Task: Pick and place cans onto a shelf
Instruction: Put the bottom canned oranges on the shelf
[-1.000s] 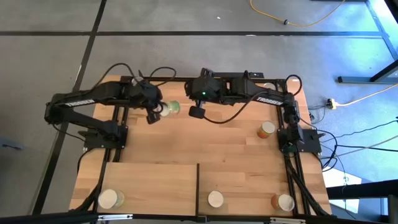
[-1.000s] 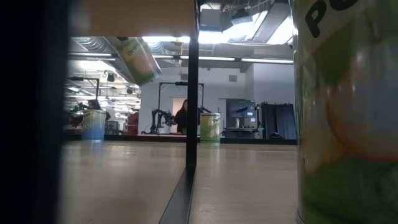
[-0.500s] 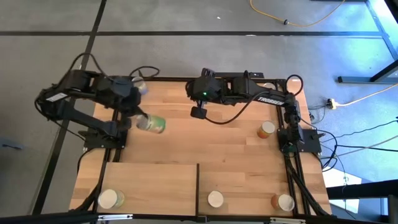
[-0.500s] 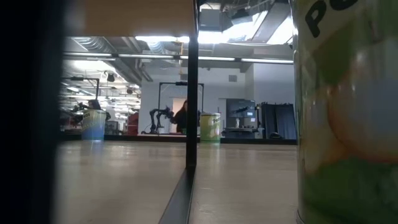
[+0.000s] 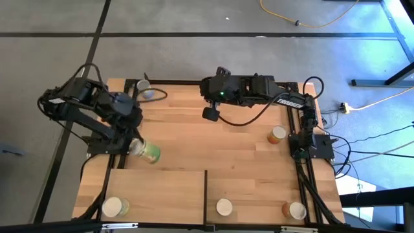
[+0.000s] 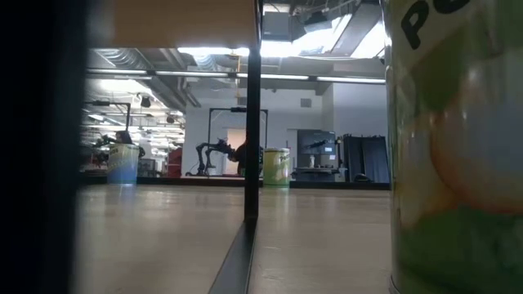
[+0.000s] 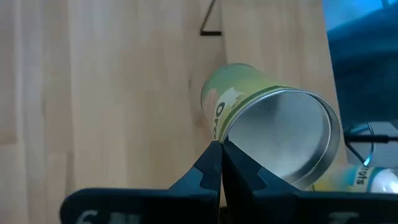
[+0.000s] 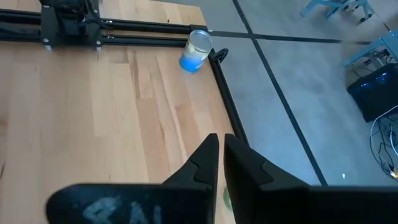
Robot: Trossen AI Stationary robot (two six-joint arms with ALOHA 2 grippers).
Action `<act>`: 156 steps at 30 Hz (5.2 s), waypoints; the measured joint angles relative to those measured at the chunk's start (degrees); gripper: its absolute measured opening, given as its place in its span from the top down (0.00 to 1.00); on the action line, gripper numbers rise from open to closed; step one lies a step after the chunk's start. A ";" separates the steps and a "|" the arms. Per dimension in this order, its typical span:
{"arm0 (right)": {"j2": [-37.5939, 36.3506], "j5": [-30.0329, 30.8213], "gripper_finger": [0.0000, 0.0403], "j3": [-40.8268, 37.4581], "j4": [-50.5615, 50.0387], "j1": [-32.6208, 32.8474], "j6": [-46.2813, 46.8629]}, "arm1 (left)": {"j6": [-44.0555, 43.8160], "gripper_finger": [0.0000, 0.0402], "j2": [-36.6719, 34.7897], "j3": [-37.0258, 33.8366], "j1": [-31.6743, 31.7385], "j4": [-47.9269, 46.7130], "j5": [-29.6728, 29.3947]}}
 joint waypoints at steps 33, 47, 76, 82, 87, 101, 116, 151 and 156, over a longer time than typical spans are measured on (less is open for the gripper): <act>-3.32 -16.53 0.93 0.00 -0.95 0.70 -6.00 | -24.38 1.00 12.11 -8.28 -21.76 0.04 6.20; -3.32 -16.42 0.93 0.00 -0.88 0.72 -6.13 | -24.49 0.98 13.84 -8.28 -21.94 0.45 5.57; -3.32 -16.38 0.93 0.00 -0.74 0.72 -5.97 | -21.80 0.93 13.93 1.61 -21.87 6.88 1.67; -3.32 -16.38 0.93 0.00 -0.75 0.72 -5.97 | -19.14 0.99 16.87 1.29 -21.77 6.57 3.27; -3.32 -16.38 0.93 0.00 -0.73 0.72 -6.03 | -16.87 1.00 18.34 1.26 -21.76 7.06 3.50; -3.32 -16.38 0.93 0.00 -0.34 0.72 -7.21 | -19.89 1.00 23.01 1.27 -21.32 7.18 6.22; -3.32 -16.40 0.93 0.00 -0.36 0.92 -8.96 | -27.98 1.00 23.28 1.27 -21.96 5.36 6.10; -3.32 -16.40 0.93 0.00 -0.40 0.94 -8.96 | -33.43 1.00 23.28 1.27 -24.28 -0.04 7.89; -3.32 -16.40 0.93 0.00 -0.40 0.94 -8.98 | -35.33 1.00 23.26 1.27 -25.57 -0.02 7.88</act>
